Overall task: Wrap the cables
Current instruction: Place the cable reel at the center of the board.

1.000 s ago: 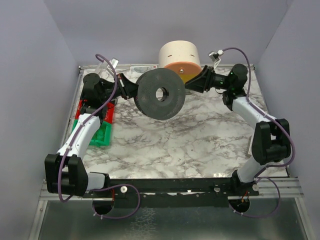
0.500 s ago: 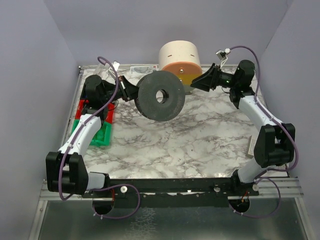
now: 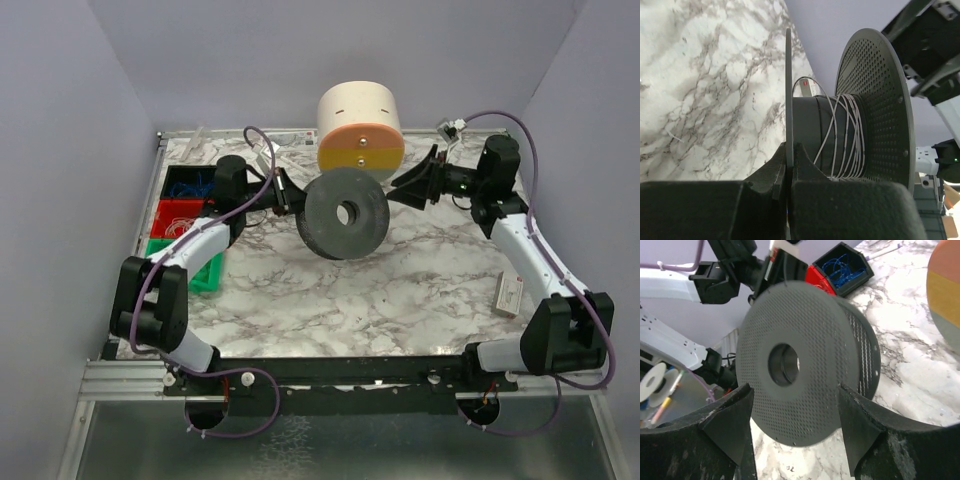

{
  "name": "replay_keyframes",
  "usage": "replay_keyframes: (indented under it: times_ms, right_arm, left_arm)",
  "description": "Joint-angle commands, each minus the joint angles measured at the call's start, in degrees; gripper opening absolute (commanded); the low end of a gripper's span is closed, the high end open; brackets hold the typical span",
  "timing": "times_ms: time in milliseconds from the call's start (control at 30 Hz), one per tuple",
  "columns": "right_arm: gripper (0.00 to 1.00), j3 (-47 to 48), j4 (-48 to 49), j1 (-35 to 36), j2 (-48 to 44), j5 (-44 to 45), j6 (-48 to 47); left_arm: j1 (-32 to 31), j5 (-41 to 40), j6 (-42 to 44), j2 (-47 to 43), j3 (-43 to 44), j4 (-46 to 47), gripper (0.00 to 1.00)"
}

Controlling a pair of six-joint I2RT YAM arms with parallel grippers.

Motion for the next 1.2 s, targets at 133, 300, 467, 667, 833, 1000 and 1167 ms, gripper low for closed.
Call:
replay_keyframes:
  times_ms: [133, 300, 467, 667, 833, 1000, 1167]
  right_arm:
    - [0.73, -1.4, -13.8, -2.2, -8.1, 10.5, -11.7]
    - [0.73, -3.6, -12.3, -4.3, -10.1, 12.8, -12.5]
    - [0.73, -4.4, -11.3, -4.7, -10.4, 13.1, -13.5]
    - [0.73, -5.1, -10.9, -4.6, -10.1, 12.7, -14.4]
    - [0.73, -5.2, -11.0, -4.6, -9.9, 11.8, -14.8]
    - [0.73, -5.3, -11.1, -4.6, -9.8, 11.0, -15.2]
    - [0.73, -5.4, -11.2, -4.6, -9.7, 10.5, -15.1]
  left_arm:
    - [-5.1, -1.3, 1.5, 8.7, -1.1, 5.0, 0.0]
    - [-6.7, -2.7, 1.0, 15.6, -0.8, 6.2, 0.0]
    - [-7.7, -5.6, 0.9, 20.9, -0.2, 6.3, 0.0]
    - [-8.8, -6.1, 0.4, 27.2, 2.2, 6.3, 0.0]
    - [-9.1, -6.1, 0.2, 30.5, 3.4, 6.3, 0.09]
    - [-9.0, -5.9, 0.7, 31.5, 3.8, 6.3, 0.21]
    - [-8.8, -6.4, 1.2, 31.4, 3.3, 6.2, 0.36]
